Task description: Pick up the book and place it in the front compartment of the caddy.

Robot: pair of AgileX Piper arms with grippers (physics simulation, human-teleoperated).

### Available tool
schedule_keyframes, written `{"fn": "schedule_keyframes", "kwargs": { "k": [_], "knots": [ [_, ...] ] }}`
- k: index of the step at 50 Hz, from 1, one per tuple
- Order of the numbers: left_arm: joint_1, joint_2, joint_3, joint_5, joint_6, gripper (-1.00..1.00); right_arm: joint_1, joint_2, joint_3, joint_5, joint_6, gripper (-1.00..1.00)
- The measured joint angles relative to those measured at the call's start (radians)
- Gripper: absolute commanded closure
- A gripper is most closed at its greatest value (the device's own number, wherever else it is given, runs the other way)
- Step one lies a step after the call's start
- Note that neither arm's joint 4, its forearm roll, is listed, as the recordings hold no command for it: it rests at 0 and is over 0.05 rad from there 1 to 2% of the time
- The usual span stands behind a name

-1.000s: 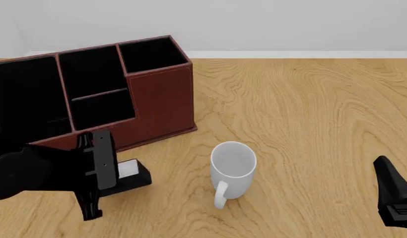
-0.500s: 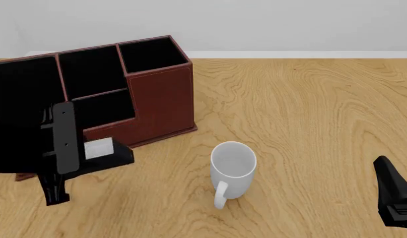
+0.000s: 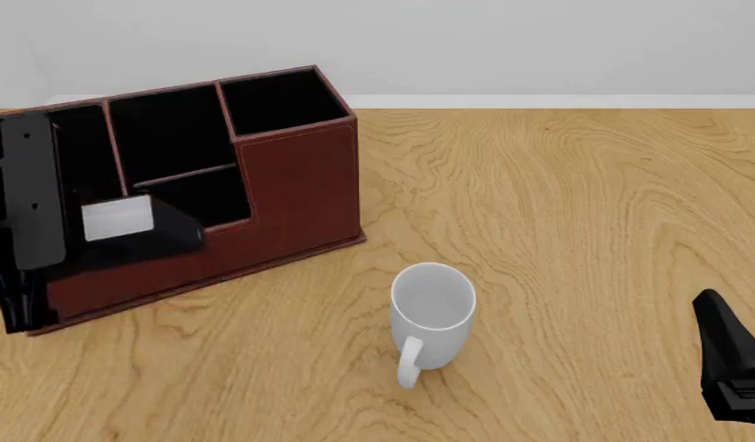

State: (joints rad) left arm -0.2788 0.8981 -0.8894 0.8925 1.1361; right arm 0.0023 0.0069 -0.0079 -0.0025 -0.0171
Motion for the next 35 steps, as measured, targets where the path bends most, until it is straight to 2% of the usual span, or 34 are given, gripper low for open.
{"fn": "schedule_keyframes", "kwargs": {
  "k": [15, 35],
  "knots": [
    [-0.003, 0.061, -0.167, 0.035, -0.001, 1.0, 0.0, 0.0, 0.0, 0.0, 0.0, -1.0],
    [0.044, 0.151, -0.267, 0.0, 0.034, 1.0, 0.0, 0.0, 0.0, 0.0, 0.0, -1.0]
  ]
}}
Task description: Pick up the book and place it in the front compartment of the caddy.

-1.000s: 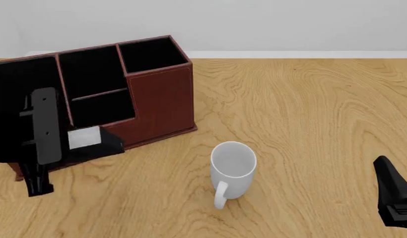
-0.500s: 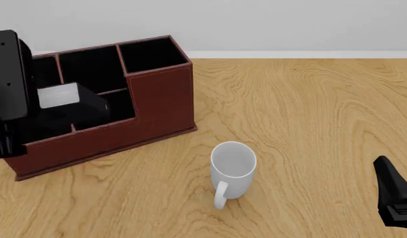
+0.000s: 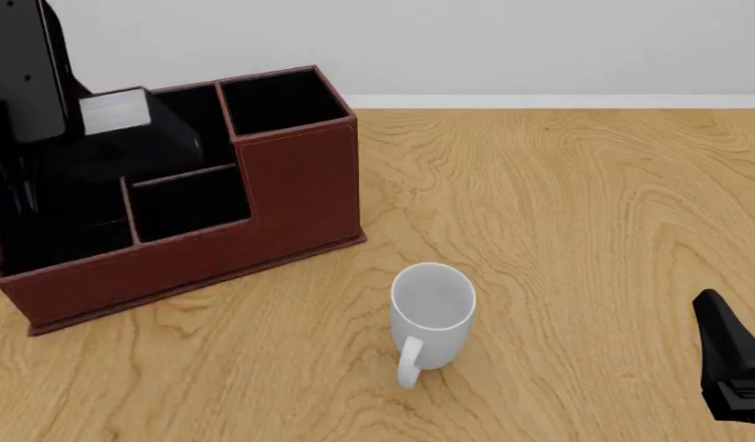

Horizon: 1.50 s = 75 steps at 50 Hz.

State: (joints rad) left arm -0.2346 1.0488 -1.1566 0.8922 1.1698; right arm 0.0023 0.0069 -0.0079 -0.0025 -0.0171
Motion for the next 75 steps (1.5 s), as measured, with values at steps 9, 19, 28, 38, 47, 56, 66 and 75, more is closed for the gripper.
{"fn": "schedule_keyframes", "kwargs": {
  "k": [9, 19, 28, 38, 47, 56, 66, 75],
  "knots": [
    [0.024, 0.031, -0.023, -0.022, 0.029, 1.0, 0.0, 0.0, 0.0, 0.0, 0.0, -1.0],
    [0.041, 0.071, -0.054, -0.052, 0.052, 1.0, 0.0, 0.0, 0.0, 0.0, 0.0, -1.0],
    [0.05, 0.113, -0.074, -0.086, 0.065, 1.0, 0.0, 0.0, 0.0, 0.0, 0.0, -1.0],
    [0.065, 0.157, -0.092, -0.116, 0.069, 1.0, 0.0, 0.0, 0.0, 0.0, 0.0, -1.0],
    [0.08, 0.2, -0.107, -0.138, 0.068, 1.0, 0.0, 0.0, 0.0, 0.0, 0.0, -1.0],
    [0.097, 0.239, -0.124, -0.157, 0.063, 1.0, 0.0, 0.0, 0.0, 0.0, 0.0, -1.0],
    [0.107, 0.274, -0.127, -0.182, 0.065, 1.0, 0.0, 0.0, 0.0, 0.0, 0.0, -1.0],
    [0.121, 0.298, -0.119, -0.199, 0.063, 1.0, 0.0, 0.0, 0.0, 0.0, 0.0, -1.0]
  ]
}}
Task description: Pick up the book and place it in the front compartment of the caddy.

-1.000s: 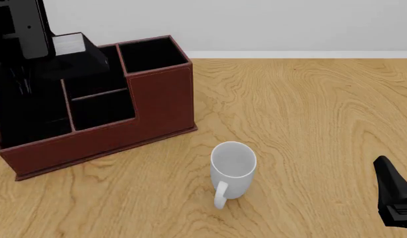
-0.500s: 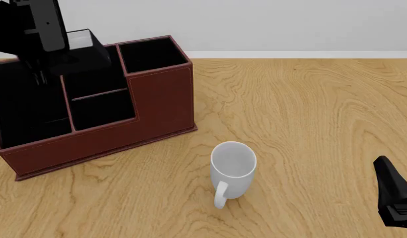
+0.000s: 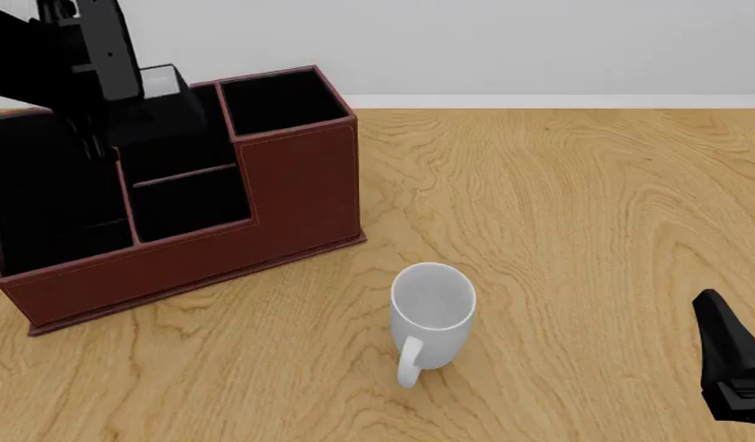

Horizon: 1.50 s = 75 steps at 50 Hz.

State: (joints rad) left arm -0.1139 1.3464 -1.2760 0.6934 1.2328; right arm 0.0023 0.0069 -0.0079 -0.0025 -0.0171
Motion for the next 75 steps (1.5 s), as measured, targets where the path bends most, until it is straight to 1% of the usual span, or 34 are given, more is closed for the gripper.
{"fn": "schedule_keyframes", "kwargs": {
  "k": [29, 55, 75],
  "knots": [
    [0.037, 0.063, 0.008, -0.05, -0.003, 1.0, 0.0, 0.0, 0.0, 0.0, 0.0, -1.0],
    [0.036, 0.157, -0.038, -0.096, -0.015, 1.0, 0.0, 0.0, 0.0, 0.0, 0.0, -1.0],
    [0.053, 0.2, -0.043, -0.111, -0.018, 1.0, 0.0, 0.0, 0.0, 0.0, 0.0, -1.0]
  ]
}}
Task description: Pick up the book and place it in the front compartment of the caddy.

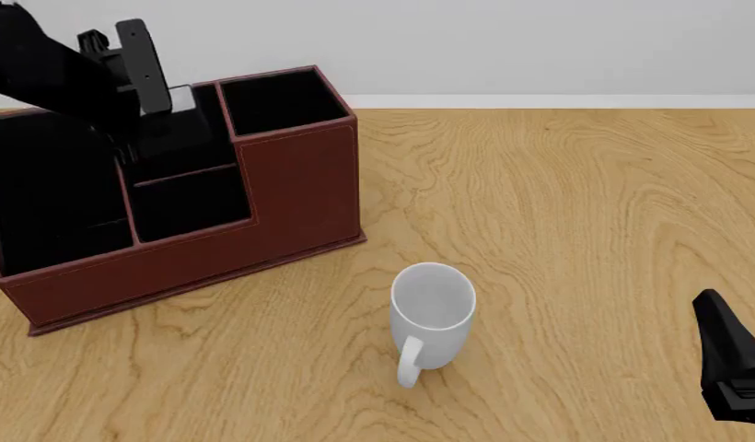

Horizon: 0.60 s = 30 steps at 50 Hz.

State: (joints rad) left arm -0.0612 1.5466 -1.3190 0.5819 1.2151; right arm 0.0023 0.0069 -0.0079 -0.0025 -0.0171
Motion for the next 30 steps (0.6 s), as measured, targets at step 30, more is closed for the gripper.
{"fn": "schedule_keyframes", "kwargs": {
  "k": [30],
  "knots": [
    [0.006, 0.078, -0.022, -0.04, -0.021, 1.0, 0.0, 0.0, 0.0, 0.0, 0.0, -1.0]
  ]
}}
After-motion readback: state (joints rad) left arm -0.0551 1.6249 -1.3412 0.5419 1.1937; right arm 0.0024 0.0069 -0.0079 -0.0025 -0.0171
